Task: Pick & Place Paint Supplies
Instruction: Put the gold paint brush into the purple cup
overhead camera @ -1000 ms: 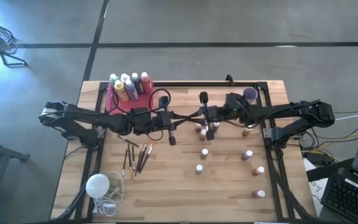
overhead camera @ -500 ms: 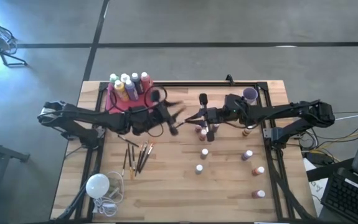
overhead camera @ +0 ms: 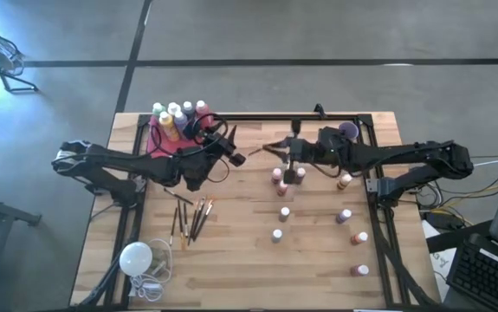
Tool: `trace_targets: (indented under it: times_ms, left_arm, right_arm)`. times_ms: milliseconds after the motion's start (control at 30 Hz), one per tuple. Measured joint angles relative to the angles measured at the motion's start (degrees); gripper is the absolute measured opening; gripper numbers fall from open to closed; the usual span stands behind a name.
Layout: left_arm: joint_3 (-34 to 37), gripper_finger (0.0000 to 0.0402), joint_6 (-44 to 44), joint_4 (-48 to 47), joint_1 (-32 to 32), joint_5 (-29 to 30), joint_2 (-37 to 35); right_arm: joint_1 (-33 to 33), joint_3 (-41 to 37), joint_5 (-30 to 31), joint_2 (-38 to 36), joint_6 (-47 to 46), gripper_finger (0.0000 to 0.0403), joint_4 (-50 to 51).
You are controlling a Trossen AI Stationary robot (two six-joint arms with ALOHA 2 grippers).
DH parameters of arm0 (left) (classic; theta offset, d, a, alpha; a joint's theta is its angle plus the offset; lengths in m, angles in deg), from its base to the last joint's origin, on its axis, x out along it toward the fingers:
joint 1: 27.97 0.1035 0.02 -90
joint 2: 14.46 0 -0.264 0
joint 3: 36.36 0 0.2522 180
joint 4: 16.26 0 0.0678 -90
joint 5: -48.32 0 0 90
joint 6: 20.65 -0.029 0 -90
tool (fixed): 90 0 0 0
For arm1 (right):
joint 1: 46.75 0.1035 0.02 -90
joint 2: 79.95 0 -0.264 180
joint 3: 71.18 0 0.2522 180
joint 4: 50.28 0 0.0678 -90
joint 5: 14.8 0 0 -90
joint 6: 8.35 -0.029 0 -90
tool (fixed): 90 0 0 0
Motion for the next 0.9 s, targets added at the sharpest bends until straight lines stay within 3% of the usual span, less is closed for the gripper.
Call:
trace_targets:
  times_ms: [133, 233, 467, 900]
  left_arm:
    - [0.0, 0.0163, 0.0, -0.4, 0.0, -0.1, 0.0]
    - [0.0, 0.0163, 0.0, -0.4, 0.0, -0.1, 0.0]
    - [0.0, 0.0163, 0.0, -0.8, 0.0, -0.1, 0.0]
    - [0.1, 0.0163, 0.1, -0.7, 0.0, -0.1, 0.0]
  right_arm:
    - [-1.5, 2.9, 10.7, -2.3, 0.5, 0.0013, 9.3]
    - [-4.3, 6.0, 14.5, -3.8, -2.3, 0.0013, 20.3]
    - [-14.1, 10.5, 15.7, -6.4, -7.3, 0.0013, 35.0]
    - [-35.7, 6.3, 15.8, -18.2, -11.7, 0.0013, 36.6]
